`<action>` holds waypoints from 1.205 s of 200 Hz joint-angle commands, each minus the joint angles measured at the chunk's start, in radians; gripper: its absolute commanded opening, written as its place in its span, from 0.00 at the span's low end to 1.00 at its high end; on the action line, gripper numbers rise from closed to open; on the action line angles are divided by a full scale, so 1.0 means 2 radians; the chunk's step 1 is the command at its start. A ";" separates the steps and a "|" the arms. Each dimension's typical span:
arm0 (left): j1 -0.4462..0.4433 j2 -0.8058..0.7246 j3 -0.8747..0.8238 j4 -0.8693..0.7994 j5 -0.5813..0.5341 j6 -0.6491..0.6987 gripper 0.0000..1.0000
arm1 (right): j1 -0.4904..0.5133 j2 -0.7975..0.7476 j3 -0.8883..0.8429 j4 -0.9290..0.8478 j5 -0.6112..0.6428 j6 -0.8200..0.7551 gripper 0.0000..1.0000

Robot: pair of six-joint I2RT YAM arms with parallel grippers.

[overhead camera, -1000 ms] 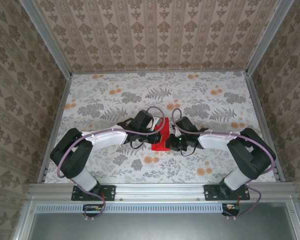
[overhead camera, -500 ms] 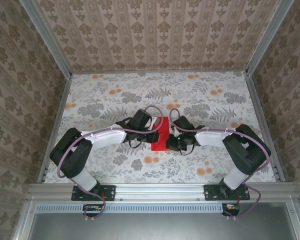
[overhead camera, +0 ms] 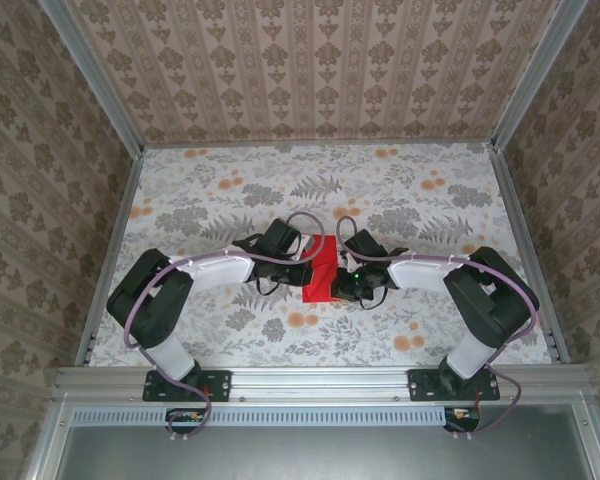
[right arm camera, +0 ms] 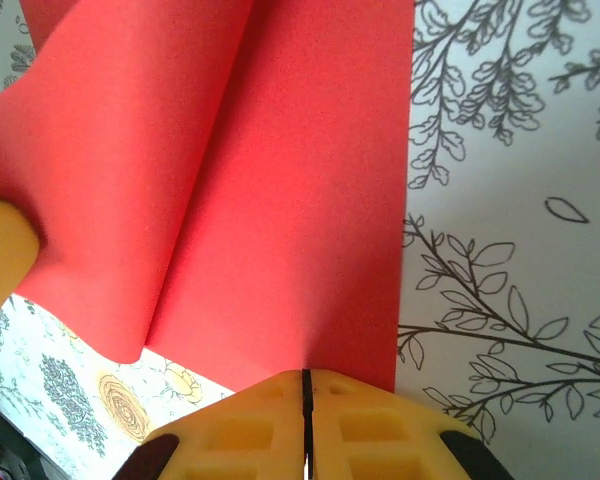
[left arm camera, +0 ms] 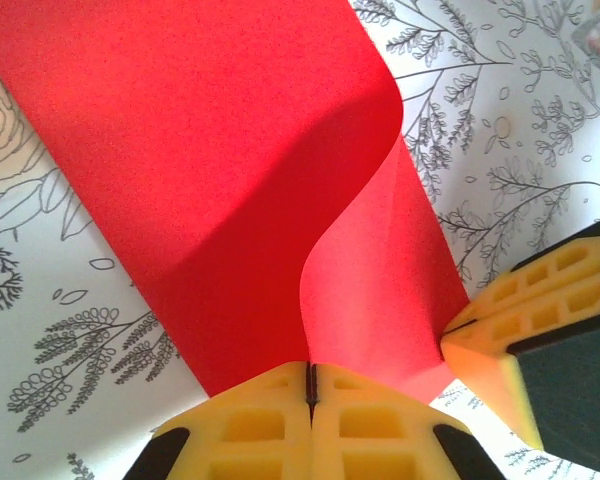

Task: Fold a paper plane with a square sheet of paper (fold left side to right side)
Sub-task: Fold the triangle a second time at the center of the table.

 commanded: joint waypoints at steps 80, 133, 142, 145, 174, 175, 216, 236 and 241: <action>0.020 0.036 0.035 -0.020 0.008 0.032 0.00 | 0.004 0.020 0.004 -0.055 0.016 -0.018 0.09; 0.021 0.054 0.048 -0.025 0.016 0.038 0.01 | 0.004 0.020 0.005 -0.058 0.017 -0.020 0.09; 0.021 0.055 0.050 -0.026 0.017 0.040 0.01 | 0.004 0.020 0.005 -0.059 0.017 -0.020 0.09; 0.021 0.056 0.050 -0.027 0.017 0.040 0.01 | 0.004 0.020 0.005 -0.059 0.017 -0.020 0.09; 0.021 0.064 0.055 -0.031 0.021 0.043 0.01 | 0.004 0.020 0.005 -0.060 0.018 -0.021 0.09; 0.021 0.064 0.056 -0.031 0.021 0.044 0.01 | 0.004 0.020 0.005 -0.060 0.018 -0.021 0.09; 0.022 0.068 0.057 -0.034 0.016 0.045 0.01 | 0.003 0.021 0.007 -0.062 0.018 -0.022 0.09; 0.022 0.066 0.057 -0.033 0.013 0.046 0.01 | 0.004 0.022 0.009 -0.065 0.019 -0.023 0.09; 0.022 0.066 0.057 -0.031 0.013 0.046 0.01 | 0.004 0.023 0.009 -0.065 0.019 -0.023 0.09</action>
